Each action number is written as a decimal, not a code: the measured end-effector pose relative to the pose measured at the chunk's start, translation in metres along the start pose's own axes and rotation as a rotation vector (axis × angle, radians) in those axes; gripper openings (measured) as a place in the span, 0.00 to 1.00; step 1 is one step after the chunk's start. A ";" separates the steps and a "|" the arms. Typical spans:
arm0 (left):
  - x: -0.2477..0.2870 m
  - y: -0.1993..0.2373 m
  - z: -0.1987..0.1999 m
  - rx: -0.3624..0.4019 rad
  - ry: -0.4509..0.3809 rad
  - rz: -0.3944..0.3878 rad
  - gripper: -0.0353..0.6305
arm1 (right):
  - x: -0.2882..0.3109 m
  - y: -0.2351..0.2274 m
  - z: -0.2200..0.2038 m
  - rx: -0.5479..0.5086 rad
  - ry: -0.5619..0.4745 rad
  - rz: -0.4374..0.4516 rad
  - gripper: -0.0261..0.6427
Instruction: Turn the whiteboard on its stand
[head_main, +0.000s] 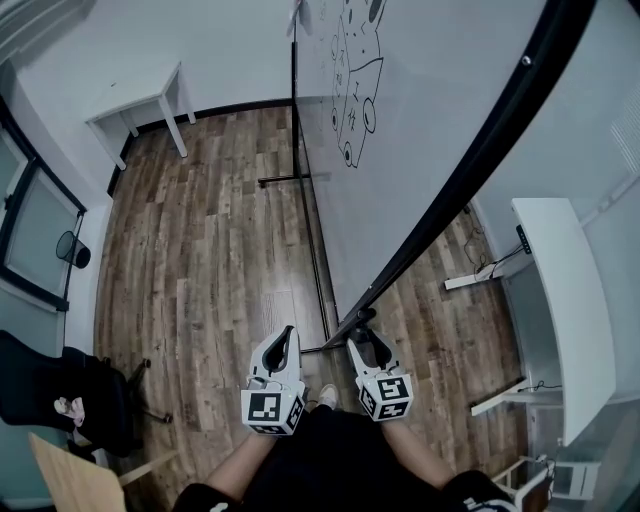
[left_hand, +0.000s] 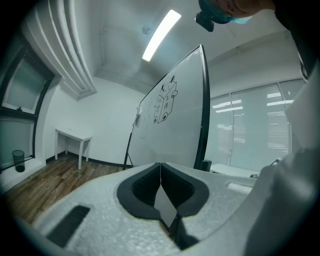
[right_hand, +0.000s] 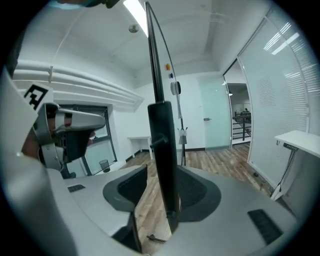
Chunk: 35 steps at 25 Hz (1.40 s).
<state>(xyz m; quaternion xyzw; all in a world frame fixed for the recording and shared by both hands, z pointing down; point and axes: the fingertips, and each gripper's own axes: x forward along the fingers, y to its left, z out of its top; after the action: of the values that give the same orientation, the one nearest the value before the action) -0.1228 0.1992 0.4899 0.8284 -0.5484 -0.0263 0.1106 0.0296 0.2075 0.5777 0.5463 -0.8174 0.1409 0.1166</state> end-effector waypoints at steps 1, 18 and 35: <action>0.000 -0.001 0.003 0.001 -0.004 -0.003 0.08 | -0.007 0.001 0.007 0.014 -0.018 -0.005 0.30; -0.008 -0.007 0.016 0.014 -0.013 -0.030 0.08 | -0.043 0.018 0.066 0.088 -0.164 -0.017 0.07; -0.001 -0.011 0.011 0.004 -0.005 -0.070 0.08 | -0.041 0.018 0.073 0.070 -0.180 -0.040 0.06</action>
<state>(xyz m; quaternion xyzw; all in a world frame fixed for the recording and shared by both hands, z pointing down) -0.1148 0.2027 0.4767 0.8472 -0.5196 -0.0311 0.1064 0.0256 0.2234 0.4935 0.5766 -0.8081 0.1176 0.0264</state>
